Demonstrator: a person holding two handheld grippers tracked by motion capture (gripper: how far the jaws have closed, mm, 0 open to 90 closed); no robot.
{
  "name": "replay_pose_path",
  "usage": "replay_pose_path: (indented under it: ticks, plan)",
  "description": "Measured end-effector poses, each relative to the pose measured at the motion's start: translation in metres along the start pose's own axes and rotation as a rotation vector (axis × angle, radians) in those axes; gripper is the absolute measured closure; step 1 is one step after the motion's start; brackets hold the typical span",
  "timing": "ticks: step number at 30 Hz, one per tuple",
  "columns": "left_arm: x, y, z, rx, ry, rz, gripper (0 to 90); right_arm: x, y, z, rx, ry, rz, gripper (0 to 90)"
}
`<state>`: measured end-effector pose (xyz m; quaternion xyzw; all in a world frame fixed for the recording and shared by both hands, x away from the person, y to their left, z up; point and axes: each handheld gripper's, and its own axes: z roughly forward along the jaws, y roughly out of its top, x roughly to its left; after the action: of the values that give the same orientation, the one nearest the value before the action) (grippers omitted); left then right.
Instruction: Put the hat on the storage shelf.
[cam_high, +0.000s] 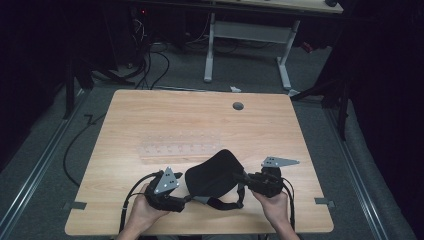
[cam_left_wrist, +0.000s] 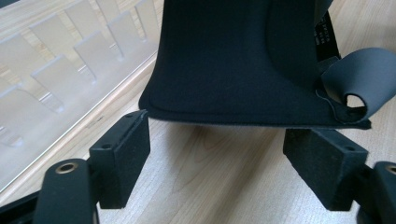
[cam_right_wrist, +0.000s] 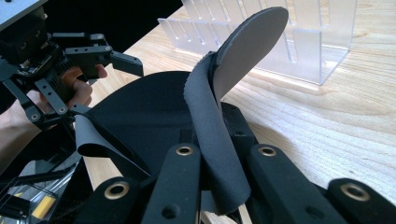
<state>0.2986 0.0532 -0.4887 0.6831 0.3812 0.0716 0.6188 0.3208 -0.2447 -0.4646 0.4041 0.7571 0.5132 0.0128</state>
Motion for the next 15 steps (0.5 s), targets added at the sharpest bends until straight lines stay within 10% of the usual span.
replay_pose_path:
  ticks: [15]
  plan:
    - [-0.0017,-0.0022,-0.0009,0.012,0.007,0.049,33.8,0.006,0.0064,0.0085,0.029,0.016,-0.016,85.9]
